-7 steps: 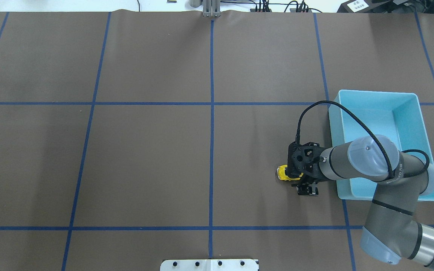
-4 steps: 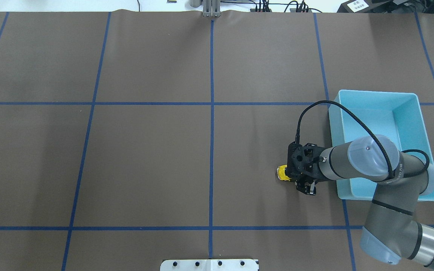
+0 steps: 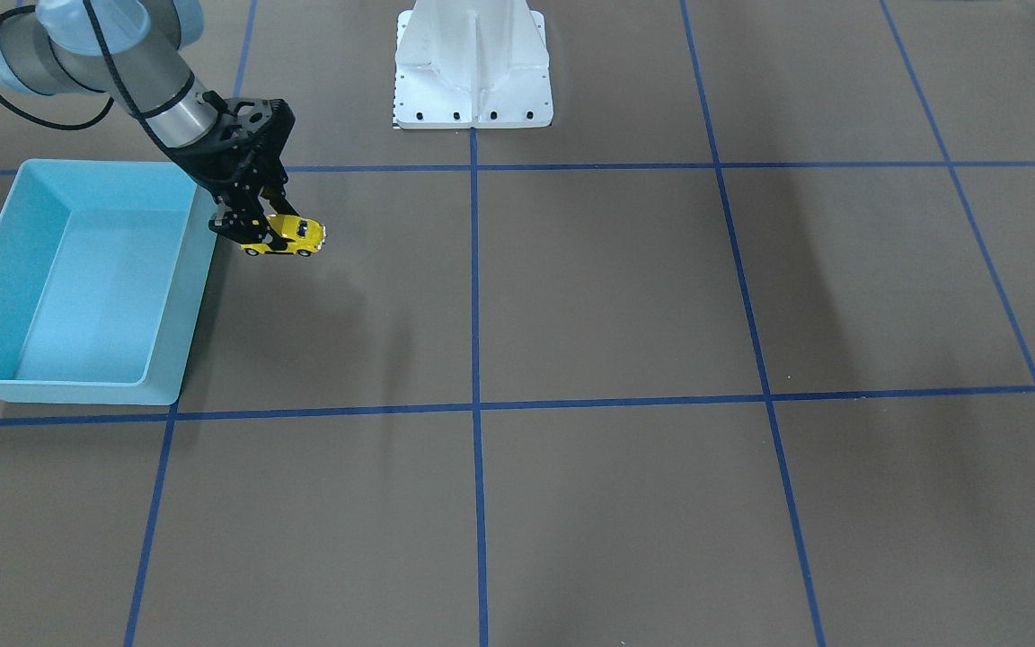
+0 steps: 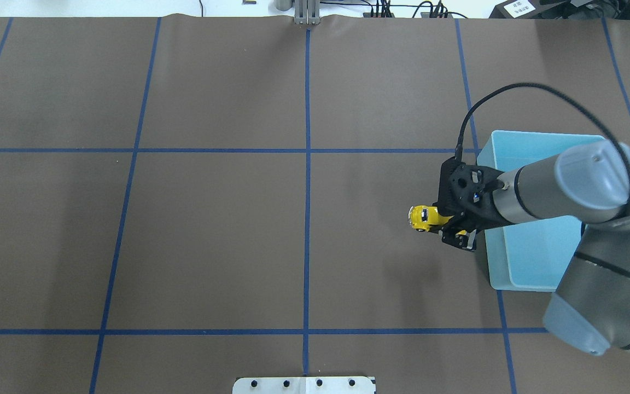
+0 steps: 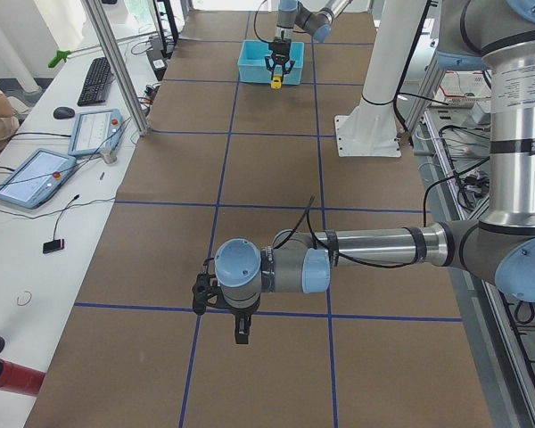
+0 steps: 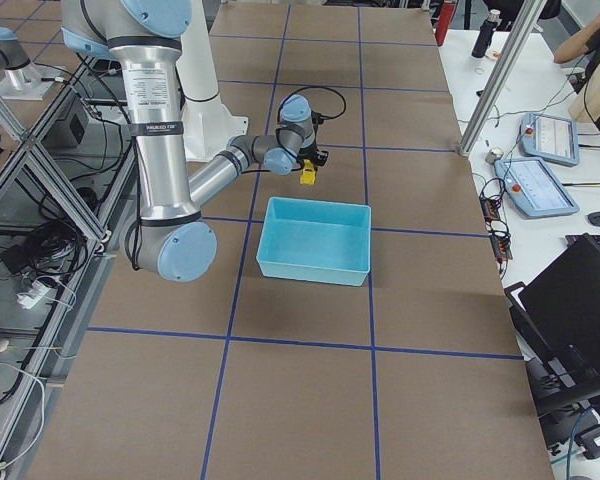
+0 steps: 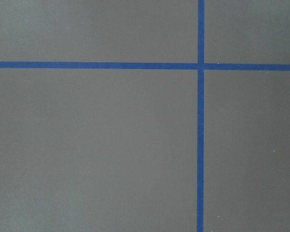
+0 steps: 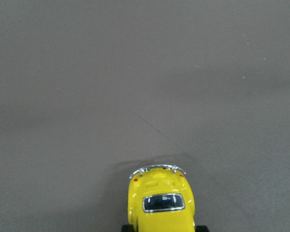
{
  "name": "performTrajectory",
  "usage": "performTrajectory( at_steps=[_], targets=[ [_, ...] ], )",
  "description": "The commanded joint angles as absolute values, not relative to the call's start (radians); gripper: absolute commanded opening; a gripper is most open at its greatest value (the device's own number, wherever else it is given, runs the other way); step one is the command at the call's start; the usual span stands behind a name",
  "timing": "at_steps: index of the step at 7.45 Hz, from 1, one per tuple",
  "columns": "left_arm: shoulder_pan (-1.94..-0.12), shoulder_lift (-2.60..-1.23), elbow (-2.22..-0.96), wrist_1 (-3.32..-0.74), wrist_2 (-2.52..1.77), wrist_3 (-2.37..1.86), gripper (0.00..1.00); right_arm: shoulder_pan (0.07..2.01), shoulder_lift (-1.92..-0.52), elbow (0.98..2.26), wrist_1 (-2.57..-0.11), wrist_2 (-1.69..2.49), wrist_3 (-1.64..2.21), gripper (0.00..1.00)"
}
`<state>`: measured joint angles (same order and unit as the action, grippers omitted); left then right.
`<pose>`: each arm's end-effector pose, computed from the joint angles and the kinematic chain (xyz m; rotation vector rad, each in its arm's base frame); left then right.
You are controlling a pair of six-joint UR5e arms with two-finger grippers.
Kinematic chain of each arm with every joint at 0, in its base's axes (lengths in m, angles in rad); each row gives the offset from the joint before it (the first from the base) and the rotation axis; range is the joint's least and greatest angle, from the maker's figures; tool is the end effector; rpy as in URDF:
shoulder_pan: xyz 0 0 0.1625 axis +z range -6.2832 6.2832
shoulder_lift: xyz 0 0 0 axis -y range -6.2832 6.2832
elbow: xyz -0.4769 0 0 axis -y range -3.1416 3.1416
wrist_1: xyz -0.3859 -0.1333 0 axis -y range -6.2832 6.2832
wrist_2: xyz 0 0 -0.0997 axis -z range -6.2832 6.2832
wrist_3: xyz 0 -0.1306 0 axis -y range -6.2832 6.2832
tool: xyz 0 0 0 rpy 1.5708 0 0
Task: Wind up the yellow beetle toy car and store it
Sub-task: 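Lift the car with the right gripper and carry it into the bin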
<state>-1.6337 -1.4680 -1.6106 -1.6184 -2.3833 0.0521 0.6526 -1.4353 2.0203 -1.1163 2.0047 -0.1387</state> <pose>-0.0657 -0.4312 0.7525 0.0322 0.8120 -0.0165 -0.3805 -0.3895 0.3960 0.8485 -0.8023 -1.1676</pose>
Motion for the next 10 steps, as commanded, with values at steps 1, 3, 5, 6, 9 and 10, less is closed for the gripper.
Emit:
performTrajectory(
  at_steps=[1,3,5,6,9,10],
  targets=[
    [-1.634,-1.468,-1.611,-1.618,-2.384,0.052,1.0,0.797,-1.468,2.112,-1.184,2.144,-0.165,0.0],
    [-1.634,-1.468,-1.611,-1.618,-2.384,0.052,1.0,0.875,-1.631,2.176,-1.172,2.213,-0.333,0.0],
    [-1.634,-1.468,-1.611,-1.618,-2.384,0.052,1.0,0.957,-1.76,2.14,-1.097,2.292,-0.514,0.0],
    [-1.634,-1.468,-1.611,-1.618,-2.384,0.052,1.0,0.956,-1.775,2.047,-1.001,2.287,-0.555,0.0],
    [-1.634,-1.468,-1.611,-1.618,-2.384,0.052,1.0,0.946,-1.703,1.801,-0.824,2.281,-0.557,0.0],
    [-1.634,-1.468,-1.611,-1.618,-2.384,0.052,1.0,0.945,-1.675,1.752,-0.822,2.278,-0.554,0.0]
  ],
)
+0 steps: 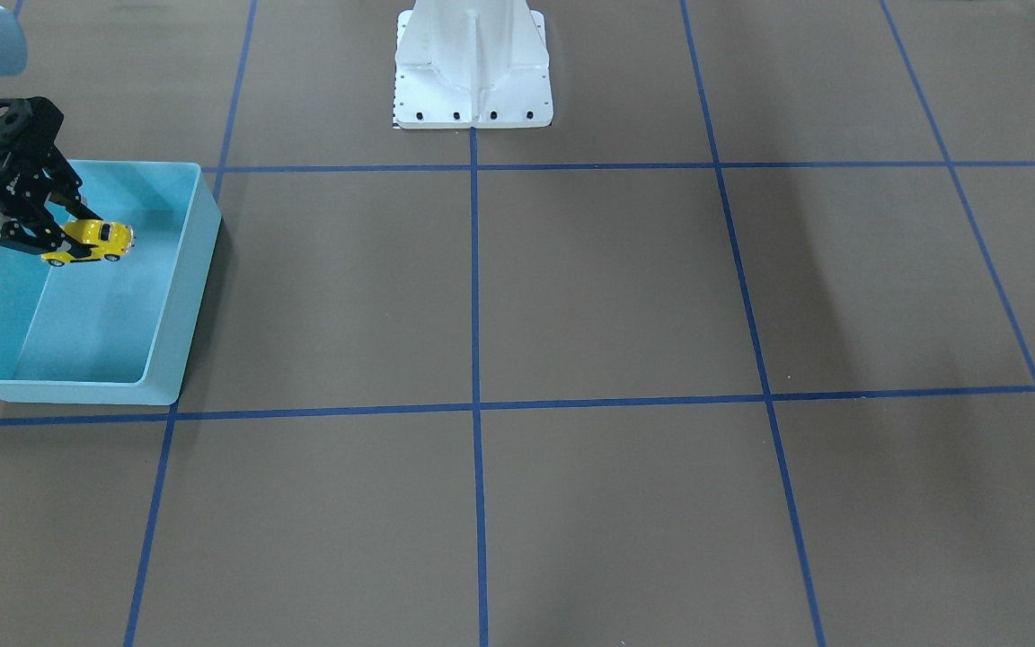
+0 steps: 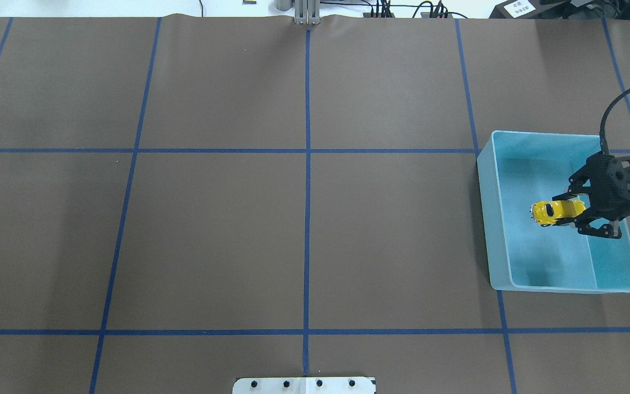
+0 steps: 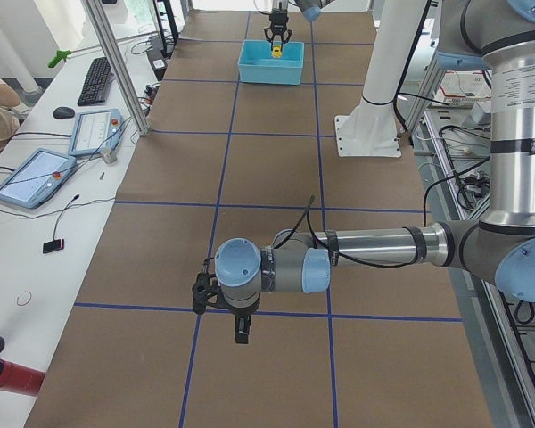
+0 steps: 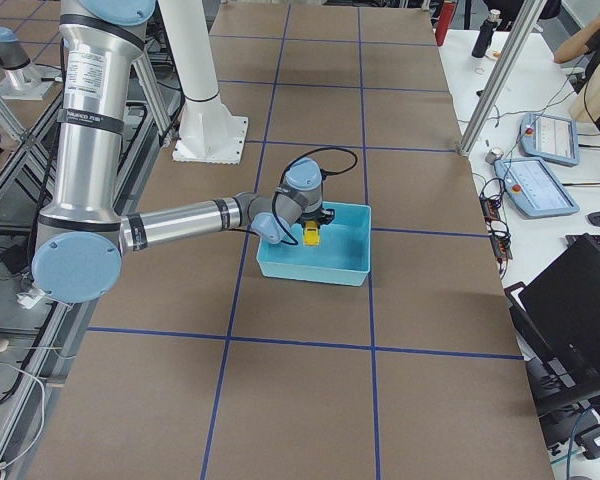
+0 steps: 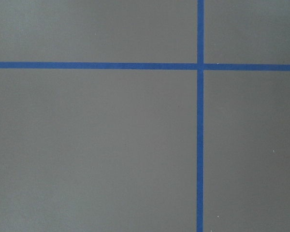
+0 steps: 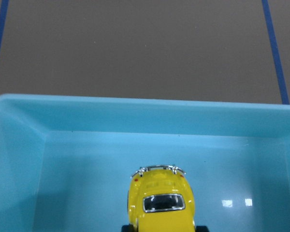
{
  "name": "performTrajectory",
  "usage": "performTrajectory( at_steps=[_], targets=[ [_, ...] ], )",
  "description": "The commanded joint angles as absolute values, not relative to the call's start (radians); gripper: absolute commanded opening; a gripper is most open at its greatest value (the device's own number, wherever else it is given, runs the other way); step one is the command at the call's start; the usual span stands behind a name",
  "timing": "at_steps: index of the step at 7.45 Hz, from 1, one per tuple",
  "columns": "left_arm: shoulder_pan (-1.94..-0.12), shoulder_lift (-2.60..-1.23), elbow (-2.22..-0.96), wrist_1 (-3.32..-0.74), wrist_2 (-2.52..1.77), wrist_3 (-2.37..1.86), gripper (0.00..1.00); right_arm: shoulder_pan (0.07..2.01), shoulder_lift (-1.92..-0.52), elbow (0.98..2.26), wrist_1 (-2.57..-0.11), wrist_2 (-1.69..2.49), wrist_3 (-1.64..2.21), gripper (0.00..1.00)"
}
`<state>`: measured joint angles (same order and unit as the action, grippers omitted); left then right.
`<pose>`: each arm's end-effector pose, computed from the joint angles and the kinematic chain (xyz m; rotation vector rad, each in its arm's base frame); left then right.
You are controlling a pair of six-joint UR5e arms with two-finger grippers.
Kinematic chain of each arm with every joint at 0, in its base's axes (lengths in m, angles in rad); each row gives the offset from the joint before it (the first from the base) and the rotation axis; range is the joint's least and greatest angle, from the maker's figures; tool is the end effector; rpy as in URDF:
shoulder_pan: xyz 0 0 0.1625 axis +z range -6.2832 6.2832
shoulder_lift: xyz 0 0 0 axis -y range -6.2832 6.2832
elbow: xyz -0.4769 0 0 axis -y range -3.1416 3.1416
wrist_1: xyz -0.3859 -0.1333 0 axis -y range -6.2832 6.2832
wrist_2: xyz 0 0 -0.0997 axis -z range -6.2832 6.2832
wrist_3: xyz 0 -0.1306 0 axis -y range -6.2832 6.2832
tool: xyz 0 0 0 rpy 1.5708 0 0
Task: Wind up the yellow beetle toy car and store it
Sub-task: 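Lift the car with the right gripper and carry it into the bin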
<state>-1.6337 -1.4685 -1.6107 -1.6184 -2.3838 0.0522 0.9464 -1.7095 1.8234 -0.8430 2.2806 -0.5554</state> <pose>-0.0657 -0.4315 0.7522 0.0328 0.8125 -0.0161 -0.2285 -0.3996 0.5826 0.8509 -0.7555 -1.3592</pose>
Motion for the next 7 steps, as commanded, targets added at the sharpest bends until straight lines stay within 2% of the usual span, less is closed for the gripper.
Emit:
performTrajectory(
  at_steps=[1,4,5,6,7],
  targets=[
    [-1.634,-1.468,-1.611,-1.618,-2.384,0.052,1.0,0.934,-1.658,1.724,-0.822,2.276,-0.549,0.0],
    [-1.634,-1.468,-1.611,-1.618,-2.382,0.052,1.0,0.888,-1.637,1.678,-0.824,2.26,-0.545,0.0],
    [-1.634,-1.47,-1.611,-1.618,-2.384,0.052,1.0,0.882,-1.635,1.689,-0.824,2.26,-0.505,0.25],
    [-1.634,-1.47,-1.611,-1.618,-2.384,0.052,1.0,0.876,-1.637,1.695,-0.819,2.258,-0.45,0.98],
    [-1.634,-1.47,-1.611,-1.618,-2.384,0.052,1.0,0.877,-1.64,1.721,-0.818,2.258,-0.44,1.0]
  ],
)
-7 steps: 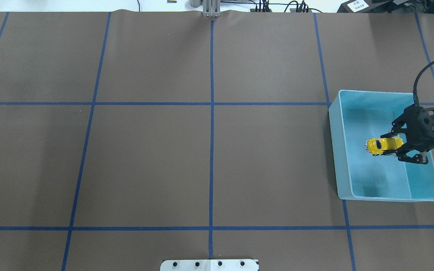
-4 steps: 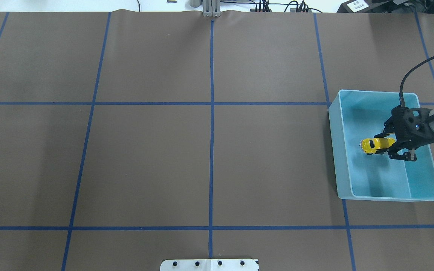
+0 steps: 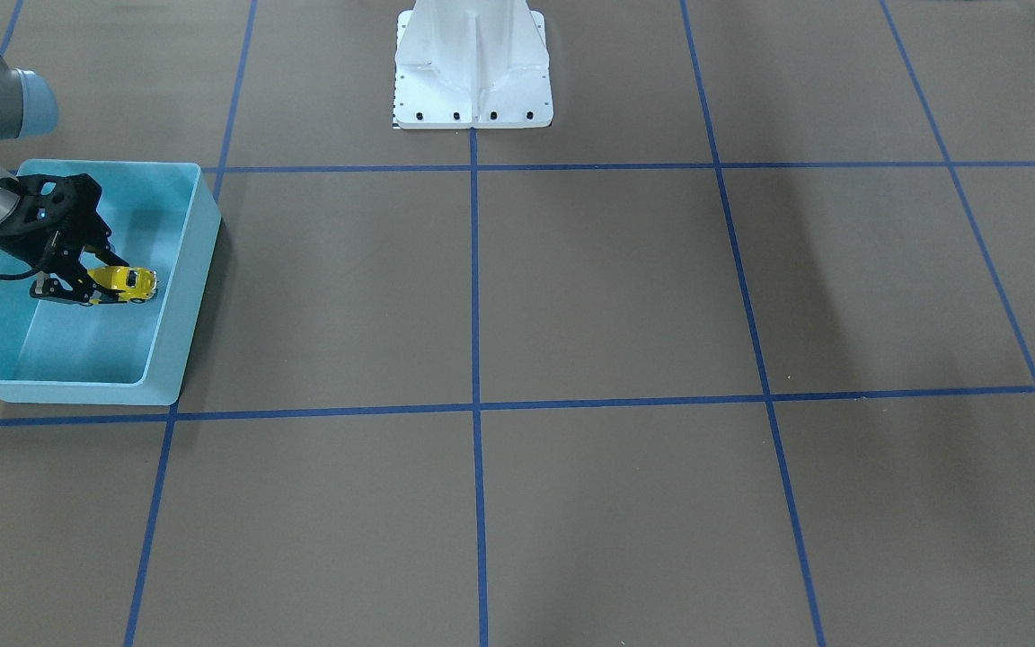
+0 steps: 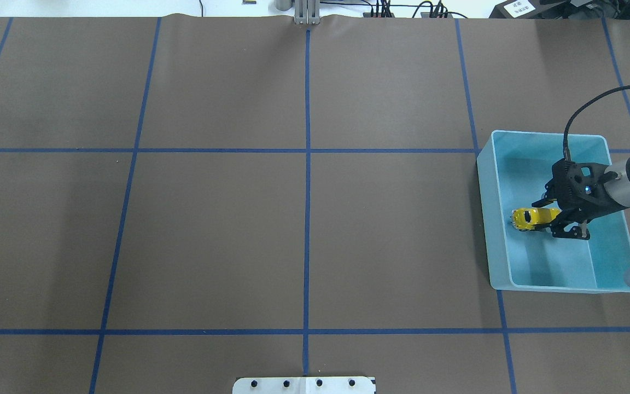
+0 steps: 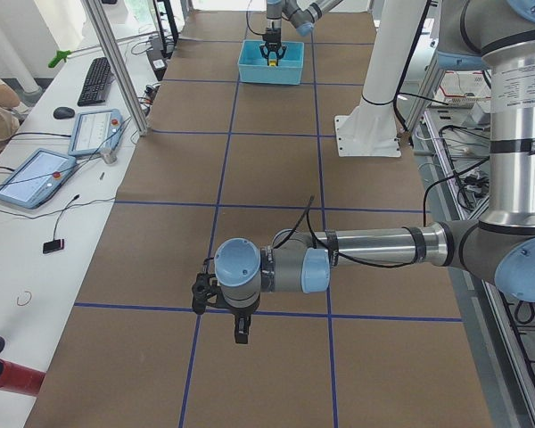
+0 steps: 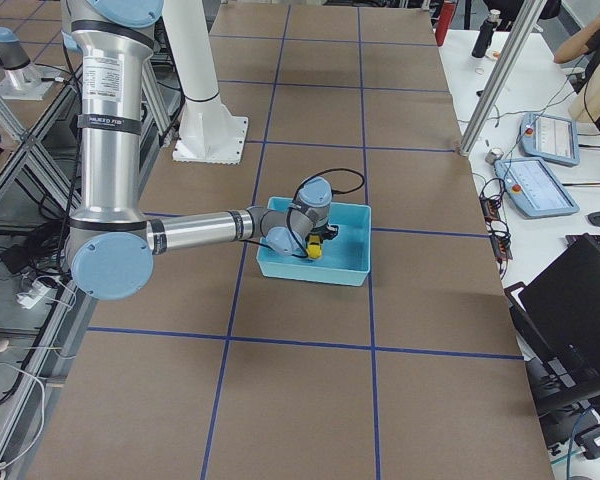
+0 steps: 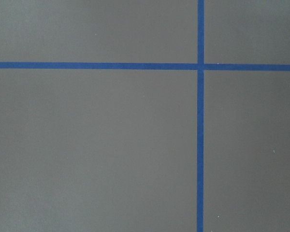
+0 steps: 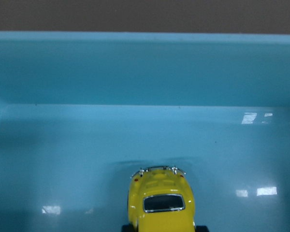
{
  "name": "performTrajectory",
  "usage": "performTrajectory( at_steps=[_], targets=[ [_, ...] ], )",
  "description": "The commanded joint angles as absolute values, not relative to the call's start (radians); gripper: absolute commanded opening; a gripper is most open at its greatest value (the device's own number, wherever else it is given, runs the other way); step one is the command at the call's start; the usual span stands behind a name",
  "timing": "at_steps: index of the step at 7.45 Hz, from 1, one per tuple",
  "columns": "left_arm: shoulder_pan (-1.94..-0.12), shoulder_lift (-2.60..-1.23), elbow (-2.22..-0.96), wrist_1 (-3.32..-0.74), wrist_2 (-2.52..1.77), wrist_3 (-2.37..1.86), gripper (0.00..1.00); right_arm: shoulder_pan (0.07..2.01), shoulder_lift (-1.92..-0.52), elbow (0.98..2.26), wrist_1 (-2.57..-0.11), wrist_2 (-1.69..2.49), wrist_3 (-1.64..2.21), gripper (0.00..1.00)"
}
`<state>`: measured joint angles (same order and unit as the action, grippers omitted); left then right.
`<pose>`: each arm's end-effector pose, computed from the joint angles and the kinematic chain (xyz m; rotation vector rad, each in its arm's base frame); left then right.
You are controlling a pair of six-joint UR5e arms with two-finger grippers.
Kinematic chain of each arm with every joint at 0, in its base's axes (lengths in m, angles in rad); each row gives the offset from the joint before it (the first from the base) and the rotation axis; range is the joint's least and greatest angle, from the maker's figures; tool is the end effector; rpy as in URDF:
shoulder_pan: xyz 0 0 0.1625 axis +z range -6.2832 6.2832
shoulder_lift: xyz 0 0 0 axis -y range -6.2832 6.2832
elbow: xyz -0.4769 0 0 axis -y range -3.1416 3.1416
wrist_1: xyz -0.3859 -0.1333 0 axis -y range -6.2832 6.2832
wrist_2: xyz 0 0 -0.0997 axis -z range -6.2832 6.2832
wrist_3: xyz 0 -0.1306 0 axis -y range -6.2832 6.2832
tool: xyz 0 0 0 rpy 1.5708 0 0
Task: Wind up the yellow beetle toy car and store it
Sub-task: 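Open the right gripper to release the car inside the bin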
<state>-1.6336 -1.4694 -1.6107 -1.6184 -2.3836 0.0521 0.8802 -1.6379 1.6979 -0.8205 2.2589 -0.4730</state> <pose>-0.0657 -0.4321 0.7518 0.0336 0.8122 -0.0158 -0.2765 -0.4137 0.6125 0.7616 -0.7917 -1.3326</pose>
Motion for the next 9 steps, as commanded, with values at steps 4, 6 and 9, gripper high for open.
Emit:
performTrajectory(
  at_steps=[4,6,9],
  targets=[
    [-1.634,-1.47,-1.611,-1.618,-2.384,0.052,1.0,1.027,-1.69,1.848,-0.854,2.365,-0.436,1.0],
    [-1.634,-1.47,-1.611,-1.618,-2.384,0.052,1.0,1.196,-1.703,2.015,-1.043,2.404,-0.364,1.0],
    [-1.634,-1.47,-1.611,-1.618,-2.384,0.052,1.0,1.408,-1.637,2.033,-1.272,2.439,-0.206,1.0]
  ],
)
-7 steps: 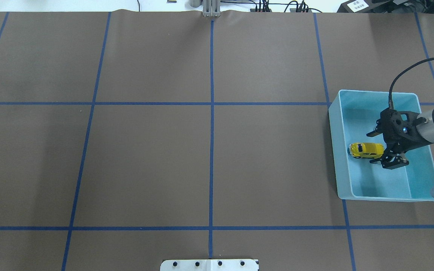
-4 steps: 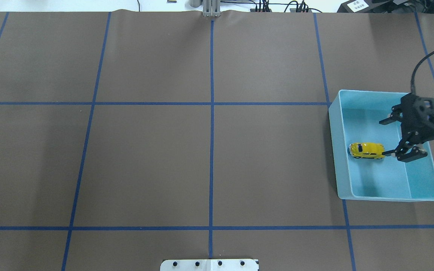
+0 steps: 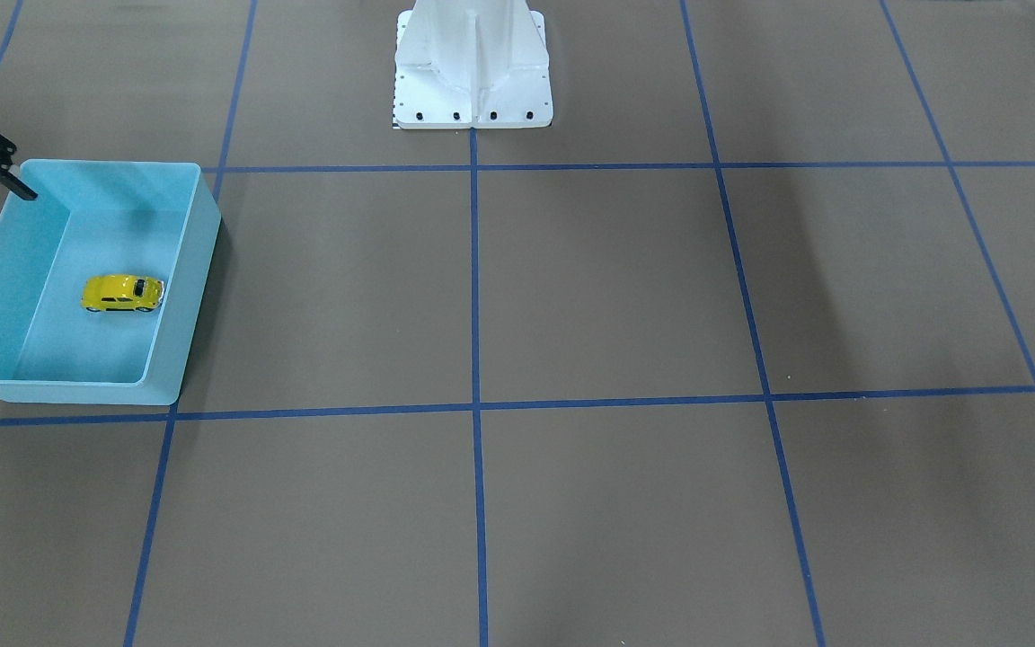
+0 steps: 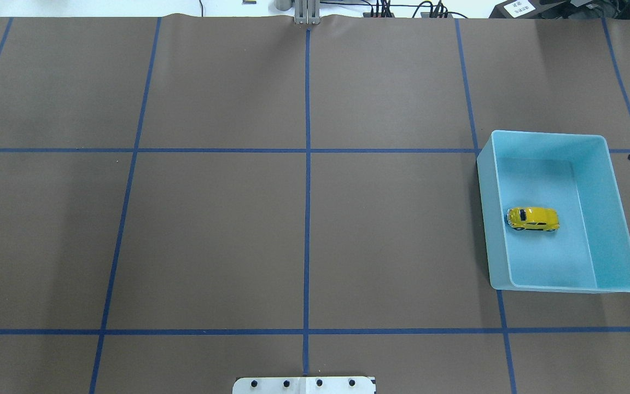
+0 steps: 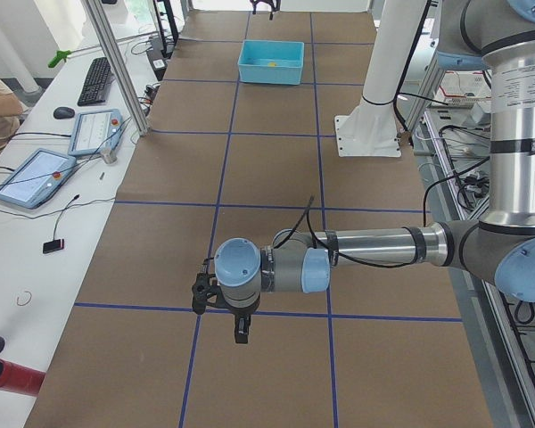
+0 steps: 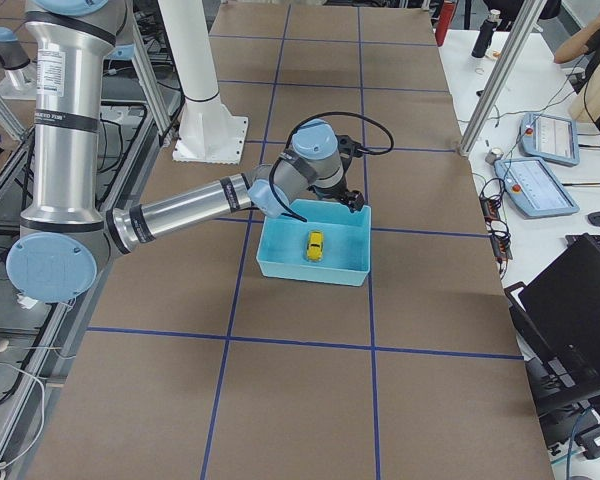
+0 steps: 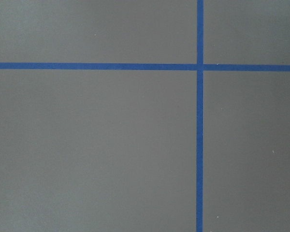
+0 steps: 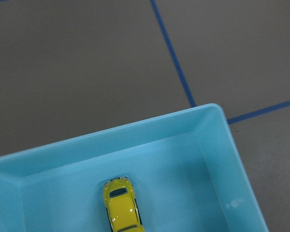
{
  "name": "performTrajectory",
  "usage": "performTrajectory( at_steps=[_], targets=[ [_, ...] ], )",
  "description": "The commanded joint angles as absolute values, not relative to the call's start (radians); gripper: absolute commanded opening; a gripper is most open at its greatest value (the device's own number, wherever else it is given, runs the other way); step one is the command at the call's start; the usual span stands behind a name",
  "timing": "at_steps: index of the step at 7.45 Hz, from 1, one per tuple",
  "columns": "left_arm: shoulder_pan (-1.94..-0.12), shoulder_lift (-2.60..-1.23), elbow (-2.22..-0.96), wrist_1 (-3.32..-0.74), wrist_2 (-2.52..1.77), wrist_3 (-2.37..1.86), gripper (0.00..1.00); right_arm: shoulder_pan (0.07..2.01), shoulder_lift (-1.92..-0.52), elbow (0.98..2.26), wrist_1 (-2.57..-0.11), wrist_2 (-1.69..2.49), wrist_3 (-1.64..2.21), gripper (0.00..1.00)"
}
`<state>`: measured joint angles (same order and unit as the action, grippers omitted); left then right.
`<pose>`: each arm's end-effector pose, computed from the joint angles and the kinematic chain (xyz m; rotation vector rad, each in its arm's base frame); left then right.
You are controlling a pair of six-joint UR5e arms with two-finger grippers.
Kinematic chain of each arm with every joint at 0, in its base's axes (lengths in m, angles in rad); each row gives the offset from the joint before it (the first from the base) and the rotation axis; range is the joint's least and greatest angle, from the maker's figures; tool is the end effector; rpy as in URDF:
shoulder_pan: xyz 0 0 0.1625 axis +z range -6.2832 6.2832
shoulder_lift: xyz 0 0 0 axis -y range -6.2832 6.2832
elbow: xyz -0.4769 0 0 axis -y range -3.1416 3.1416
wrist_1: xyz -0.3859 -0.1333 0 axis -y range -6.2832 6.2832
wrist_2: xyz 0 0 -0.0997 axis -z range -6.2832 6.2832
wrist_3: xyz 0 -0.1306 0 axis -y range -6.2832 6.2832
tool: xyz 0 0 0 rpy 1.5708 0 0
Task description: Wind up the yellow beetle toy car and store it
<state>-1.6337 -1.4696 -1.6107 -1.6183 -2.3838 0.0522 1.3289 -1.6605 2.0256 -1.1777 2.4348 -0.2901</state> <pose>-0.0657 -0.4322 0.7517 0.0338 0.8124 -0.0157 -0.0744 -0.4435 0.4927 0.7482 -0.8248 -0.8043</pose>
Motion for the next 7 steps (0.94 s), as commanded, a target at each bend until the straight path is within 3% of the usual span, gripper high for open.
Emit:
performTrajectory(
  at_steps=[1,4,7],
  targets=[
    [-1.634,-1.47,-1.611,-1.618,-2.384,0.052,1.0,1.445,-1.634,2.01,-1.32,2.433,-0.093,1.0],
    [-1.634,-1.47,-1.611,-1.618,-2.384,0.052,1.0,1.541,-1.611,1.909,-1.619,2.398,0.071,1.0],
    [-1.634,-1.47,-1.611,-1.618,-2.384,0.052,1.0,1.551,-1.621,1.749,-1.621,2.39,0.129,1.0]
  ],
)
